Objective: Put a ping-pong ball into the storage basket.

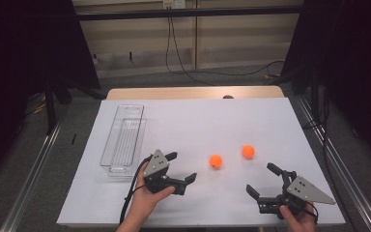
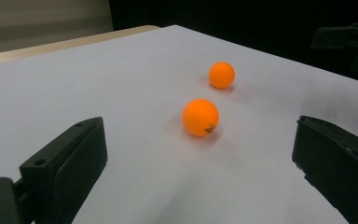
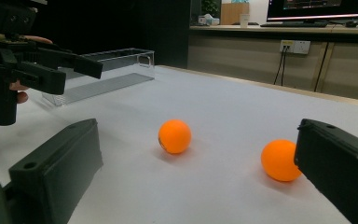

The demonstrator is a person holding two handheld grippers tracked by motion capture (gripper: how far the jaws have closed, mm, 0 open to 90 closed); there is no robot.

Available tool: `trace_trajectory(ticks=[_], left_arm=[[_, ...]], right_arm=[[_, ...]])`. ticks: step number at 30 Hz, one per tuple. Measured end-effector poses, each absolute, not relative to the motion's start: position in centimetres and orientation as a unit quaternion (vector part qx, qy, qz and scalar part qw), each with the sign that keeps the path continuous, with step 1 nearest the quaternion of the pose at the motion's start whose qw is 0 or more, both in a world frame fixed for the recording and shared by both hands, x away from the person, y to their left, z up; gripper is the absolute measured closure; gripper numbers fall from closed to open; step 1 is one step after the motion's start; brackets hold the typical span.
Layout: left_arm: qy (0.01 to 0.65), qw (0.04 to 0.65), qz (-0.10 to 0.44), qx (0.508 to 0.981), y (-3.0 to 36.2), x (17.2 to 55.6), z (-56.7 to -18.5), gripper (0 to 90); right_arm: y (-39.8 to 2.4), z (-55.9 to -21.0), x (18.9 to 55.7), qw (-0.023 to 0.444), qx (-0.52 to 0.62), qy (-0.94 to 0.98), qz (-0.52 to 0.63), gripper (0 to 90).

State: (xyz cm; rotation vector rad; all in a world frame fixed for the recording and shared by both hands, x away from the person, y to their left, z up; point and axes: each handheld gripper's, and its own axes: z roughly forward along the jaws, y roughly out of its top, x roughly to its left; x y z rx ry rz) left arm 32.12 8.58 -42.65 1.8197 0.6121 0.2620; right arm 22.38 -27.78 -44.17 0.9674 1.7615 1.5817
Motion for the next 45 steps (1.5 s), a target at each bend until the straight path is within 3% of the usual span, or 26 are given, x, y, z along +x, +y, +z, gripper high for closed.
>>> trace_trajectory(ticks=[45], left_arm=[[0.261,0.541,0.098,0.793,6.4,33.2,-43.3,3.3]], right_arm=[[-27.8,-44.2,22.4,0.286,0.361,0.66,0.593,0.4]])
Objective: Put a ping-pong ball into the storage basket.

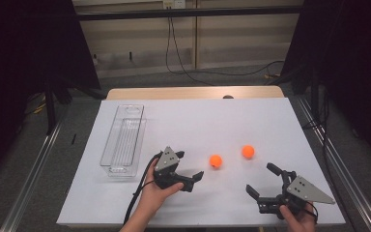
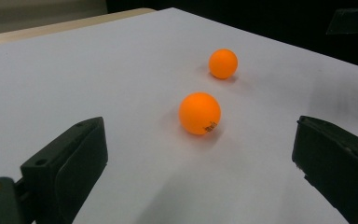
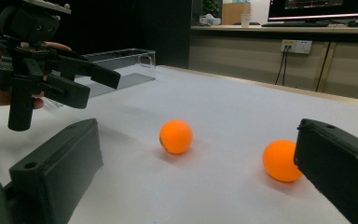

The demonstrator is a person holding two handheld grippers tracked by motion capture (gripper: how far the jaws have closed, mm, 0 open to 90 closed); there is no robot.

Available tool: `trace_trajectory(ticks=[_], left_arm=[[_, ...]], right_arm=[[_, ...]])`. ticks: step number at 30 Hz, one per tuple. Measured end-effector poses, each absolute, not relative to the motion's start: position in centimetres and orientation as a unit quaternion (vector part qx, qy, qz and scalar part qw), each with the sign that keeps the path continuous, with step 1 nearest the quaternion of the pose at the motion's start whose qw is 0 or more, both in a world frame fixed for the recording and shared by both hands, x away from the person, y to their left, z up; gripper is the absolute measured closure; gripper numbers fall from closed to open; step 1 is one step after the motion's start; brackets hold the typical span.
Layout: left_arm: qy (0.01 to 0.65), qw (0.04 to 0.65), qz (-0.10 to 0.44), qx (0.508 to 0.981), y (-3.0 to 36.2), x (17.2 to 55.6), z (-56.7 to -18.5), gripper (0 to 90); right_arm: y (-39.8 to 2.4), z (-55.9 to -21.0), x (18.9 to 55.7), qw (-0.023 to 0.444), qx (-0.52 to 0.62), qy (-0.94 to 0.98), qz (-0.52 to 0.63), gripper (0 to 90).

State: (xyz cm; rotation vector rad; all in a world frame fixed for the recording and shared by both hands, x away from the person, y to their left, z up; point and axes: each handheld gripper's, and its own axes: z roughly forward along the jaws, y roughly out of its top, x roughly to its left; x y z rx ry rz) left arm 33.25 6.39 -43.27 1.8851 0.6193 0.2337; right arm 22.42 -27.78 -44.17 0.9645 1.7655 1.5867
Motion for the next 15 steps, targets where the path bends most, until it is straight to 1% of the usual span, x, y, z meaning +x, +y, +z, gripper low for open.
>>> trace_trajectory(ticks=[15], left_arm=[[0.257,0.535,0.097,0.799,5.5,33.6,-43.26,3.4]], right_arm=[[-27.78,-44.17,22.42,0.285,0.361,0.66,0.594,0.4]])
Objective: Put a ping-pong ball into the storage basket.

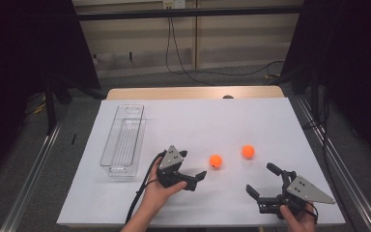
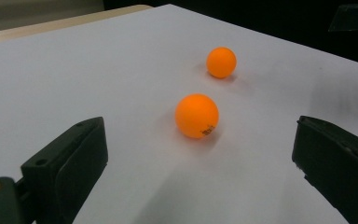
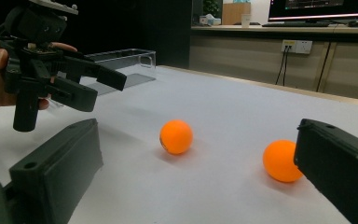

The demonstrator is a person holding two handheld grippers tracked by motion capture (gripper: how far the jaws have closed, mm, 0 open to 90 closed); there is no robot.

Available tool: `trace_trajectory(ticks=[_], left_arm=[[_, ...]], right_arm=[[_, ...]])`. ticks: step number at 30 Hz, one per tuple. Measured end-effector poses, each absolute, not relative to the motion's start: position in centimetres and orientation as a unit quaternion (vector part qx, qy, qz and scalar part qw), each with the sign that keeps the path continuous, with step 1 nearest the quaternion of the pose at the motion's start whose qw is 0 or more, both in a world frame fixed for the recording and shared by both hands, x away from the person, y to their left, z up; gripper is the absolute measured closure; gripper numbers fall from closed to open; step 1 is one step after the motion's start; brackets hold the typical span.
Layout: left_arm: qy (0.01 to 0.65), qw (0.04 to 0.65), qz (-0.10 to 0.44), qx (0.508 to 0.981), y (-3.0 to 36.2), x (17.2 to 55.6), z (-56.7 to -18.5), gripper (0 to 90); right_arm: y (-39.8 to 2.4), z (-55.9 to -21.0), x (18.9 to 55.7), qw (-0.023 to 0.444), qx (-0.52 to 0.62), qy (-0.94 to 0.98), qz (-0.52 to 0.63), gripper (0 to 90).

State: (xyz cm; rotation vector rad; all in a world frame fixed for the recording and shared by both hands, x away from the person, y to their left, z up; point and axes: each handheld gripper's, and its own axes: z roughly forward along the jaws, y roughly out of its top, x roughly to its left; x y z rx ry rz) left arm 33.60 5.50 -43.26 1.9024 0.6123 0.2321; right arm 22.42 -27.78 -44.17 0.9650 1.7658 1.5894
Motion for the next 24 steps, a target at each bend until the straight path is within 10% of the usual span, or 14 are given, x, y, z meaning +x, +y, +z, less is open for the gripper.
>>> trace_trajectory(ticks=[24], left_arm=[[0.258,0.527,0.089,0.805,4.77,34.14,-43.6,3.4]], right_arm=[[-27.72,-44.2,22.48,0.283,0.361,0.66,0.595,0.4]])
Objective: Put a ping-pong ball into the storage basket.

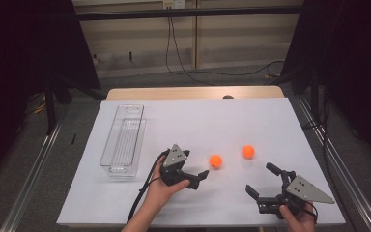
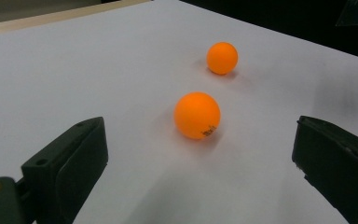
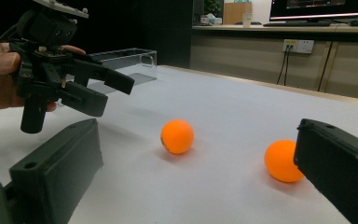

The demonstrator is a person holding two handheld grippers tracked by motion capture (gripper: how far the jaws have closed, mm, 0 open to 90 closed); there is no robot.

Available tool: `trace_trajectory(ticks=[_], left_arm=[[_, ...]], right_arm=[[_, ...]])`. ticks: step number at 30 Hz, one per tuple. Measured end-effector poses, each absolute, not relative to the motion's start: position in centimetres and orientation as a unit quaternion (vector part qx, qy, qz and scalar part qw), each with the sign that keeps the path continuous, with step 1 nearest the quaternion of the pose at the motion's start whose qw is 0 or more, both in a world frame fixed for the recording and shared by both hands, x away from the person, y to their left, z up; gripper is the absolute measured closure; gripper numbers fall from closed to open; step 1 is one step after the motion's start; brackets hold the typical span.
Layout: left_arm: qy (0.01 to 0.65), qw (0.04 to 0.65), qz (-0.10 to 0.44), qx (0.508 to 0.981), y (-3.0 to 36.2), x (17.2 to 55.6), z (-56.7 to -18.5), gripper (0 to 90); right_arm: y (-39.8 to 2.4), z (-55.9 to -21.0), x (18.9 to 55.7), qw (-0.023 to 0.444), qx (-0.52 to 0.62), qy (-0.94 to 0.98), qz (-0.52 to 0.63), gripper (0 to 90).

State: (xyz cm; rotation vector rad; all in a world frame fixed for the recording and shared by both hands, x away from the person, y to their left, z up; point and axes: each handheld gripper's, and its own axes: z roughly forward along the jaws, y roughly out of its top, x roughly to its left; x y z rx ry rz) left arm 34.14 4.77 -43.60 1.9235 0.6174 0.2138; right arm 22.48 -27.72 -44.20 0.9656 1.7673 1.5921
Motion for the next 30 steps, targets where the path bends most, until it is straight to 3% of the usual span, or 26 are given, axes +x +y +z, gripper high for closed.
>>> trace_trajectory(ticks=[30], left_arm=[[0.268,0.507,0.087,0.814,3.4,35.0,-43.7,2.8]], right_arm=[[-27.7,-44.2,22.5,0.282,0.36,0.66,0.596,0.5]])
